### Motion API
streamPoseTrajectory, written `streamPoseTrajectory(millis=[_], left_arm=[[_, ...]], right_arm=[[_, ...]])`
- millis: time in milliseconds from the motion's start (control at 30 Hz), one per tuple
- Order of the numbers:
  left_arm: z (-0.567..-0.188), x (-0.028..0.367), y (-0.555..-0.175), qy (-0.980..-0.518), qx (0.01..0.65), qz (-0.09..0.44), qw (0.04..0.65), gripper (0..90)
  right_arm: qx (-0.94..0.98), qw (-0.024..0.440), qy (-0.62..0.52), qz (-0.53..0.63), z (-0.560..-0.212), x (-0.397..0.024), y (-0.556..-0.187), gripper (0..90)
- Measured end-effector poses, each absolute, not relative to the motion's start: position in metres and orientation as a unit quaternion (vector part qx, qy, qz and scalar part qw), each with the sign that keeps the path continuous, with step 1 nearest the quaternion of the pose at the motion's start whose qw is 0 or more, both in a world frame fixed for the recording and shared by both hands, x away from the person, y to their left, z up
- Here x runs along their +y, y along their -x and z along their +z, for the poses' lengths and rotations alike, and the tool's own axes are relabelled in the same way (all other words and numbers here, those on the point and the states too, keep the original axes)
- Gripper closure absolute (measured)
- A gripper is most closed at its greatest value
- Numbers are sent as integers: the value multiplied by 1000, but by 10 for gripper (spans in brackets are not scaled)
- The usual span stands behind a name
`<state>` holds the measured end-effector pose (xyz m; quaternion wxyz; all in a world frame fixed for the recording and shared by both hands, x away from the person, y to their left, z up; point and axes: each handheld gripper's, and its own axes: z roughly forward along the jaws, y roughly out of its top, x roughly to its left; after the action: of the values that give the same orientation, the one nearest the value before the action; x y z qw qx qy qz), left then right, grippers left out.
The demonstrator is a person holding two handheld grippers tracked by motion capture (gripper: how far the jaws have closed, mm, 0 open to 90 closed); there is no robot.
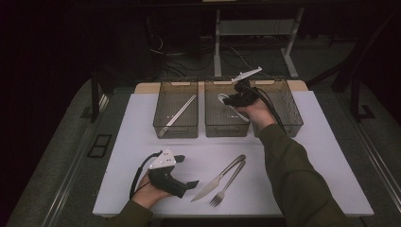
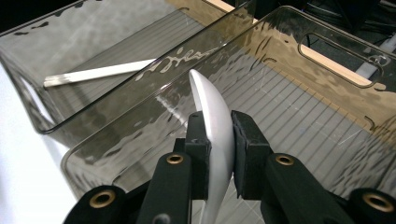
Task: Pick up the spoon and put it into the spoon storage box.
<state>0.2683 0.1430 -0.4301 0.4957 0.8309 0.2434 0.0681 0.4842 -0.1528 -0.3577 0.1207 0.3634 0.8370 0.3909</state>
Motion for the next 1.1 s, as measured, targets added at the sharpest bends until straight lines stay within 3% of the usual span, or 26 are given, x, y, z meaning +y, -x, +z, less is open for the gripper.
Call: streamPoseTrajectory(millis=[1100], left_arm=[[-430,143,-269,-833,239,72,494,0]], right_arm=[[854,73,-350,377,-379,-141,-474,731]])
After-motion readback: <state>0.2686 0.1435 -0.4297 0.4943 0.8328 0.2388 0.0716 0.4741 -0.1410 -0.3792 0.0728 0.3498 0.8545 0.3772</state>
